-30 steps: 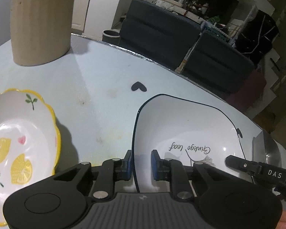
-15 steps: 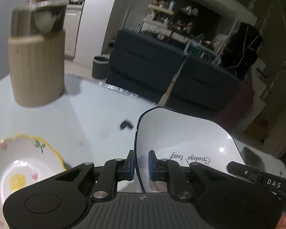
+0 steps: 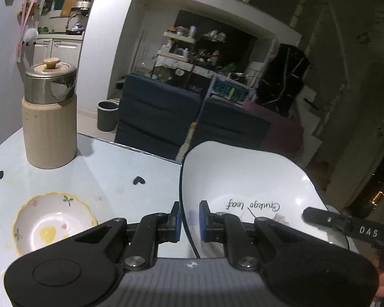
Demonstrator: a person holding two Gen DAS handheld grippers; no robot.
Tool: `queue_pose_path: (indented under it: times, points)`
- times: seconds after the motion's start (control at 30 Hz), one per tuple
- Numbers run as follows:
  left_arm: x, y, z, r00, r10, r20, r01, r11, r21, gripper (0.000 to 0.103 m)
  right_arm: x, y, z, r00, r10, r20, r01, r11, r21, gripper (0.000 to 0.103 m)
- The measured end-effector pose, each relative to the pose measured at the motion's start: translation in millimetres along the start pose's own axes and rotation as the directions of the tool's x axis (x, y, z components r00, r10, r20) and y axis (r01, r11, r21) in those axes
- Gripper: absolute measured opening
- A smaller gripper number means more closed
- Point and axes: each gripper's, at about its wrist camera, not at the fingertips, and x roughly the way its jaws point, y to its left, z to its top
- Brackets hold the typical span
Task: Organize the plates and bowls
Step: 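Lift the white plate with both grippers and carry it across the table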
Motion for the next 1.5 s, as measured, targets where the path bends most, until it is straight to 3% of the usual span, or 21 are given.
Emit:
queue_pose_path:
  times: [0.37, 0.57, 0.8, 0.97, 1.17, 1.5]
  points:
    - [-73, 1, -47, 0.989, -0.136, -0.055, 0.14, 0.987, 0.082, 0.014, -98, 28, -56, 0.999, -0.032, 0.019, 0.032, 0.999, 0.045, 0.014]
    - [-94, 24, -81, 0.983, -0.155, -0.104, 0.165, 0.981, 0.103, 0.014, -127, 46, -100, 0.999, -0.05, 0.007, 0.05, 0.995, 0.081, 0.014]
    - [-85, 55, -107, 0.974, -0.113, -0.197, 0.137, 0.984, 0.112, 0.014, -117, 64, -156, 0.996, -0.038, -0.075, 0.048, 0.989, 0.141, 0.014]
    - [-67, 77, -126, 0.958, -0.073, -0.276, 0.104, 0.99, 0.097, 0.015, -96, 73, -183, 0.986, -0.02, -0.168, 0.044, 0.989, 0.14, 0.015]
    - [-55, 91, -138, 0.943, -0.05, -0.33, 0.078, 0.994, 0.075, 0.015, -67, 78, -193, 0.968, -0.035, -0.25, 0.064, 0.992, 0.111, 0.015]
    - [-42, 116, -148, 0.925, -0.06, -0.374, 0.064, 0.998, -0.002, 0.016, -47, 94, -201, 0.948, -0.056, -0.314, 0.081, 0.995, 0.064, 0.015]
